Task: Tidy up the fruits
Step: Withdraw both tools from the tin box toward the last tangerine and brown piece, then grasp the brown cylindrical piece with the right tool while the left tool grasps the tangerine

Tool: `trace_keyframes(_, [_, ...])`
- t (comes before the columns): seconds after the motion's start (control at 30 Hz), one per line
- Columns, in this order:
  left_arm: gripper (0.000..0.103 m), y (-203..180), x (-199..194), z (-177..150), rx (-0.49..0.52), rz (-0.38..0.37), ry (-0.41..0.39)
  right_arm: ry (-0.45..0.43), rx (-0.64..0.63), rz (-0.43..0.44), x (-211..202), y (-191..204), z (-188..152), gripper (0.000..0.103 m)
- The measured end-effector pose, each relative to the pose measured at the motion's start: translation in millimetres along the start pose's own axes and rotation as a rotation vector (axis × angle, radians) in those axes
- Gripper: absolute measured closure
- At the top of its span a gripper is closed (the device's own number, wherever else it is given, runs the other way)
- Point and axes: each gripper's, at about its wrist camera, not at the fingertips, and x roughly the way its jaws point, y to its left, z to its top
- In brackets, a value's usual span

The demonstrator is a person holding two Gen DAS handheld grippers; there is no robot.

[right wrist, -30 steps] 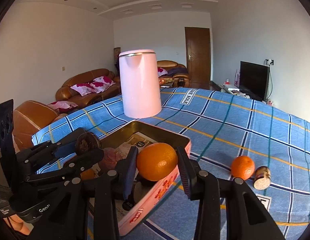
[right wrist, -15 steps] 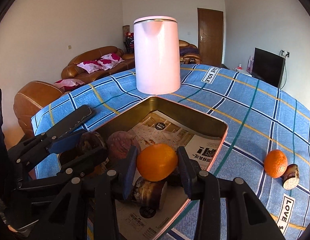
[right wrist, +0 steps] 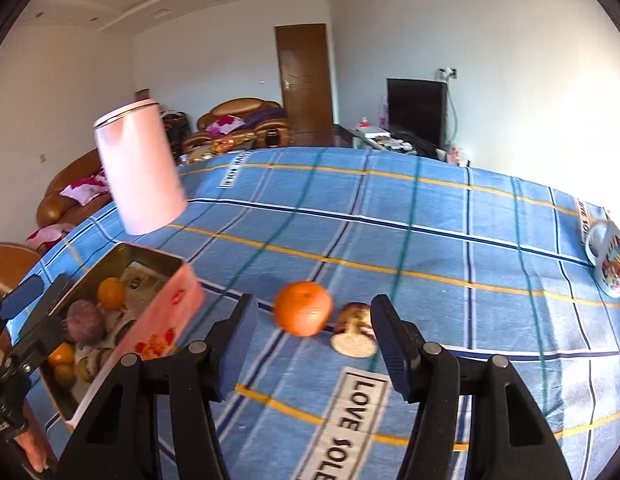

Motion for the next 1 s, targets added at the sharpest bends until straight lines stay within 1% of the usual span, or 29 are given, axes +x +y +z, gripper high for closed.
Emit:
trace_keyframes(0.1, [0.017, -15, 16, 10, 0.002, 0.000, 0.012, 0.038, 0.034, -0.025, 13, -17, 2, 0.043])
trace_keyframes(0.17, [0.017, -21, 27, 15, 0.004, -0.005, 0.024, 0.061, 0.061, -0.013, 21, -23, 2, 0.043])
trace_keyframes(0.23, [0.016, -26, 35, 18, 0.010, 0.010, 0.023, 0.088, 0.074, -0.008, 28, -25, 2, 0.043])
trace_keyframes(0.3, [0.015, -27, 43, 18, 0.012, 0.029, 0.032, 0.110, 0.076, -0.012, 33, -27, 0, 0.048])
trace_keyframes(0.33, [0.015, -26, 46, 19, 0.007, 0.027, 0.040, 0.125, 0.075, -0.017, 36, -28, -2, 0.052])
trace_keyframes(0.37, [0.015, -26, 47, 20, 0.003, 0.027, 0.038, 0.141, 0.074, -0.023, 39, -28, -3, 0.054])
trace_keyframes(0.47, [0.012, -25, 46, 20, 0.007, 0.047, 0.032, 0.171, 0.080, -0.031, 46, -31, -5, 0.055])
trace_keyframes(0.6, [0.010, -26, 49, 20, 0.037, 0.094, 0.035, 0.219, 0.103, -0.006, 59, -35, -7, 0.056])
trace_keyframes(0.67, [0.009, -24, 48, 20, 0.019, 0.087, 0.036, 0.222, 0.109, 0.015, 61, -36, -9, 0.068])
trace_keyframes(0.8, [0.008, -37, 48, 23, 0.029, 0.045, 0.044, 0.213, 0.089, 0.014, 54, -36, -11, 0.068])
trace_keyframes(0.9, [0.008, -55, 56, 24, 0.052, 0.021, 0.055, 0.170, 0.098, -0.011, 45, -46, -11, 0.068])
trace_keyframes(1.0, [0.008, -75, 76, 25, 0.084, 0.001, 0.103, 0.121, 0.118, -0.039, 27, -65, -14, 0.068])
